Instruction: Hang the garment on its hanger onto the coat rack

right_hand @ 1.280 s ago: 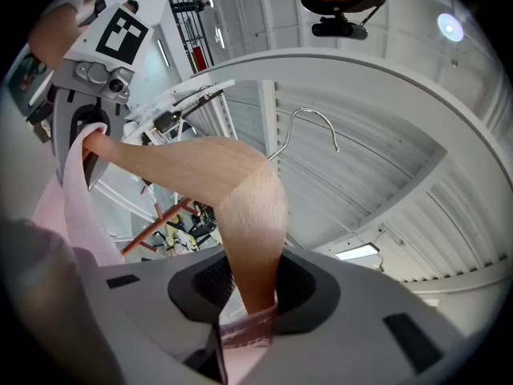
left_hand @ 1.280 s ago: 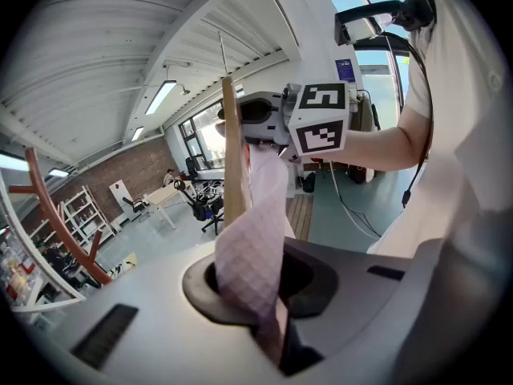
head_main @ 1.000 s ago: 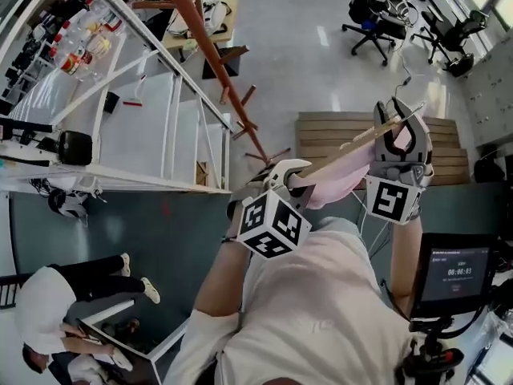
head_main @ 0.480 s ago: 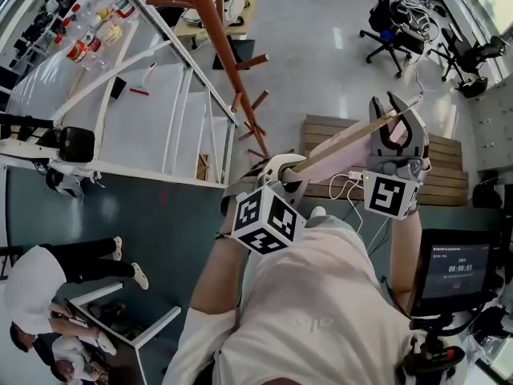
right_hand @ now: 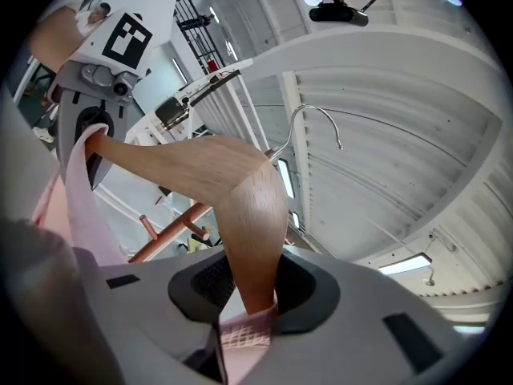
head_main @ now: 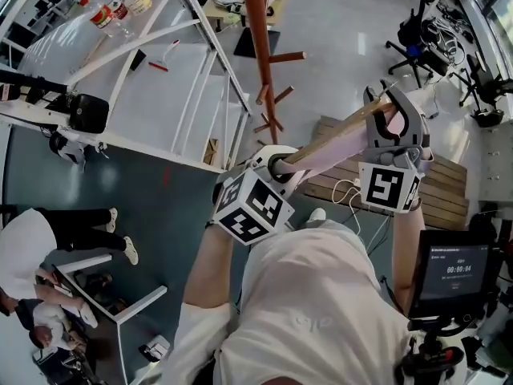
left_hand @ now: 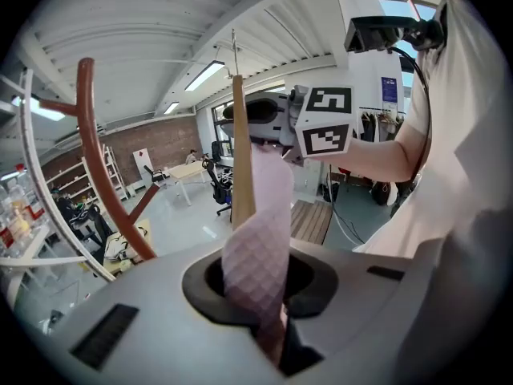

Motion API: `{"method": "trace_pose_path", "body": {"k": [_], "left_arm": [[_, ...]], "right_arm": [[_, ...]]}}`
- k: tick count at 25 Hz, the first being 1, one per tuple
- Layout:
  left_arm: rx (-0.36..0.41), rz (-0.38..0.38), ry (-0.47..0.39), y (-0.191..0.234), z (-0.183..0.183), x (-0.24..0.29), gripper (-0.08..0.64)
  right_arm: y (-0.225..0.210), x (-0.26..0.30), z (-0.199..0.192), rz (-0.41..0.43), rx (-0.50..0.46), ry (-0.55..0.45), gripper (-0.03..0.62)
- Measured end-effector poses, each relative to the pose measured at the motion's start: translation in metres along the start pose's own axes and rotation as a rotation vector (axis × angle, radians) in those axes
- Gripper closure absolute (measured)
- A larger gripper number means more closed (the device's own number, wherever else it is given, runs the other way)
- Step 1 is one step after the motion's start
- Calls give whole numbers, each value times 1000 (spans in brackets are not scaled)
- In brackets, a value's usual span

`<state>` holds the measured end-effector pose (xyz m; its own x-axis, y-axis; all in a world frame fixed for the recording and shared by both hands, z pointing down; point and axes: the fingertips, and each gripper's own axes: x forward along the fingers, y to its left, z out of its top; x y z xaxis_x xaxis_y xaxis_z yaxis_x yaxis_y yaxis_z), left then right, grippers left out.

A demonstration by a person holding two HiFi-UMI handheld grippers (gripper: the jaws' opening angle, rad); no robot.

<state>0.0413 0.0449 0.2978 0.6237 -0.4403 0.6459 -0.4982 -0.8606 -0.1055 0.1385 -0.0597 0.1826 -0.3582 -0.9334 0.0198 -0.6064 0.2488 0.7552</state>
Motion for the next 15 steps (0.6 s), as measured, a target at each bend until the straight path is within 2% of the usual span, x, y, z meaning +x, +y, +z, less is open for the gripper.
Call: {"method": "trace_pose_path", "body": {"k": [9,15], "left_arm": [[-89,33,63,26,-41,-31,512],[-114,71,130,43,-74,-49,513]], "right_arm": [[50,32,32,145,34,-20,477],[86,48,50,198,61,-39,479]]}}
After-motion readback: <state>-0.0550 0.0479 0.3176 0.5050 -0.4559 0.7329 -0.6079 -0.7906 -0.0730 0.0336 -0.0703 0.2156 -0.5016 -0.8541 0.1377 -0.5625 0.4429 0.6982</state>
